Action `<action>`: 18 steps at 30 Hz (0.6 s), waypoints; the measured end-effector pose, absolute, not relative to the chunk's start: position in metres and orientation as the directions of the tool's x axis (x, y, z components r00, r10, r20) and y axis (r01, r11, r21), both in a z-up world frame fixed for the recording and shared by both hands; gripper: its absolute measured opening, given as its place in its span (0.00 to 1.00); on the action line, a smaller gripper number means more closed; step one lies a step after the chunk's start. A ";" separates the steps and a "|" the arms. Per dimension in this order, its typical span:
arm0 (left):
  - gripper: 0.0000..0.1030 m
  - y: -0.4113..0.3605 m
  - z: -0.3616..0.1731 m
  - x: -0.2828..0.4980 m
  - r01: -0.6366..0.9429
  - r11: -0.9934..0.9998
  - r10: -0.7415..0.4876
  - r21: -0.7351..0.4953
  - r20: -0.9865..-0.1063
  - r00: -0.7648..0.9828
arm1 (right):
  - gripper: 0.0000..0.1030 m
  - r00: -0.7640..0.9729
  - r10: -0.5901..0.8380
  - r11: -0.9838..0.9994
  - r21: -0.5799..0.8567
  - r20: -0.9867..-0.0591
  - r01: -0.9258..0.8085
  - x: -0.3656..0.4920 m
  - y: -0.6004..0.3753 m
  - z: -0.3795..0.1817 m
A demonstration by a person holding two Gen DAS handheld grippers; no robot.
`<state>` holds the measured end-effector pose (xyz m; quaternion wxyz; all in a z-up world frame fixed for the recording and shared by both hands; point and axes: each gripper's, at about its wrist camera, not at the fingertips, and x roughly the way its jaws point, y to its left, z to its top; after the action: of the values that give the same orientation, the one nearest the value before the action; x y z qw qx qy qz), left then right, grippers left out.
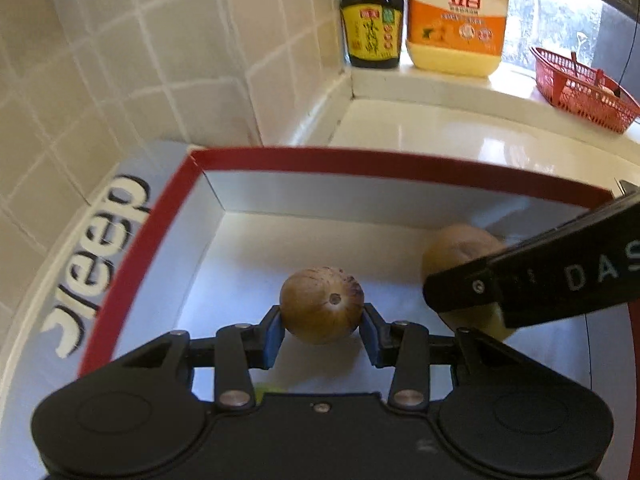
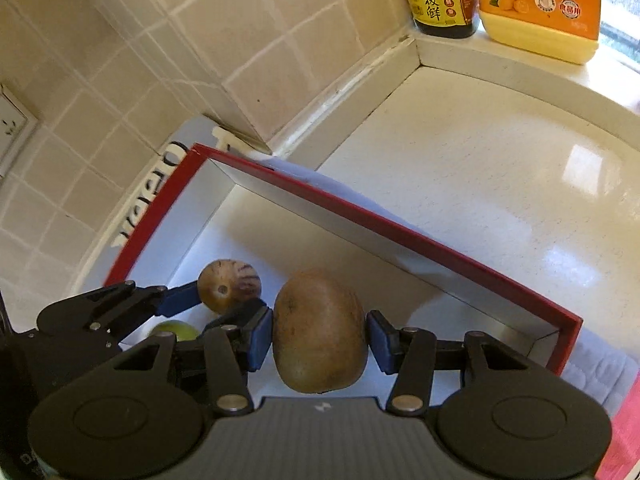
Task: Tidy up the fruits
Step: 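Lower the striped fruit and kiwi into the box and open both tools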
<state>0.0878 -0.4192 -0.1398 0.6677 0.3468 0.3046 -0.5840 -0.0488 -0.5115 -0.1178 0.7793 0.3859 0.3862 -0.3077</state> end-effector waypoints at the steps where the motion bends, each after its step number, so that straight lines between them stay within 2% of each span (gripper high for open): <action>1: 0.48 -0.418 -0.140 0.087 0.991 0.077 -0.572 0.109 -0.809 0.134 | 0.51 0.508 -0.184 0.513 0.359 -0.841 0.780 -0.048 -0.511 -0.120; 7: 0.59 -0.419 -0.135 0.085 0.991 0.079 -0.549 0.105 -0.825 0.132 | 0.52 0.493 -0.178 0.503 0.352 -0.852 0.790 -0.045 -0.512 -0.125; 9: 0.70 -0.412 -0.127 0.086 0.993 0.080 -0.564 0.088 -0.818 0.117 | 0.53 0.497 -0.178 0.506 0.354 -0.849 0.787 -0.046 -0.512 -0.122; 11: 0.76 -0.400 -0.114 0.090 0.993 0.094 -0.584 0.066 -0.805 0.109 | 0.56 0.531 -0.183 0.511 0.381 -0.828 0.770 -0.050 -0.511 -0.109; 18: 0.76 -0.320 -0.053 0.120 0.970 0.238 -0.655 0.052 -0.729 0.200 | 0.57 0.612 -0.243 0.572 0.399 -0.752 0.717 -0.058 -0.489 -0.051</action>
<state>0.1204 -0.3198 -0.0532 0.7279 0.2644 0.2982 -0.5580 -0.0585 -0.4893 -0.0506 0.8230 0.3591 0.3299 -0.2914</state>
